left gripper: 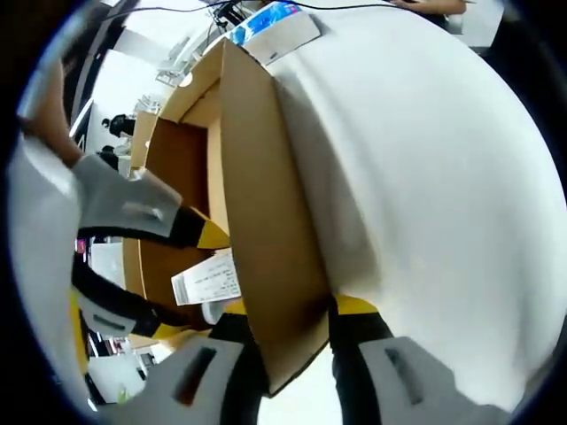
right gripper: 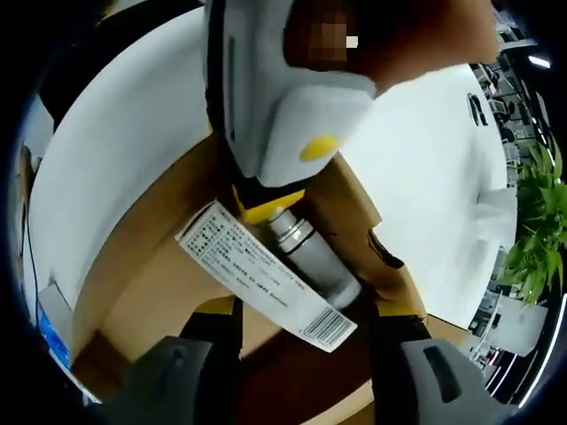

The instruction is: Operate the shoe box by opening the lid, removing the specified soft item, and placing it in the target area until the item is outside and the box remains undamaged.

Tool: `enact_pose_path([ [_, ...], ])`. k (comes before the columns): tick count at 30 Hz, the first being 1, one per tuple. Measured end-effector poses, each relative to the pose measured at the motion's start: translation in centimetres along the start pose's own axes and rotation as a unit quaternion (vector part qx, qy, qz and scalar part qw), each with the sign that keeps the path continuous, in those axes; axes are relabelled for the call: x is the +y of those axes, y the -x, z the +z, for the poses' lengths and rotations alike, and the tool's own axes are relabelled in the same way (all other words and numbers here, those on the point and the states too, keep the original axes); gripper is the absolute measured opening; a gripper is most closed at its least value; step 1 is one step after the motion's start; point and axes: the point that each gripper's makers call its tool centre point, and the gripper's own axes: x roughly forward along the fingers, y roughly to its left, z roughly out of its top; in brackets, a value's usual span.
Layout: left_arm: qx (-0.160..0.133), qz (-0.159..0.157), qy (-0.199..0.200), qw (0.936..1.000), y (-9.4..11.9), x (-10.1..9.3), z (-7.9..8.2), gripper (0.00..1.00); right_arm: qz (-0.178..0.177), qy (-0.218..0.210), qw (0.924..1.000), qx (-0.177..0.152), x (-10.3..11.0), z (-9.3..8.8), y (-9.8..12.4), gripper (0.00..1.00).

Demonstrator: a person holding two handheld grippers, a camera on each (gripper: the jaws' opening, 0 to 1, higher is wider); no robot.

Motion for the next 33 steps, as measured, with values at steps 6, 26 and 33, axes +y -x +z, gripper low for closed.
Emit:
enact_pose_path([
  [6, 0.0, 0.0, 0.001, 1.0, -0.1, 0.0, -0.1, 0.25, 0.017, -0.015, 0.9997, 0.004, 0.9, -0.7, -0.3, 0.48],
  [26, 0.002, 0.001, 0.003, 1.0, 0.0, 0.1, -0.3, 0.25, 0.061, -0.089, 0.9941, 0.001, 5.7, -2.9, 0.5, 0.27],
  [33, 0.003, 0.001, 0.003, 1.0, 0.0, 0.1, -0.3, 0.25, 0.068, -0.186, 0.9802, -0.006, 7.7, -3.7, 1.1, 0.24],
])
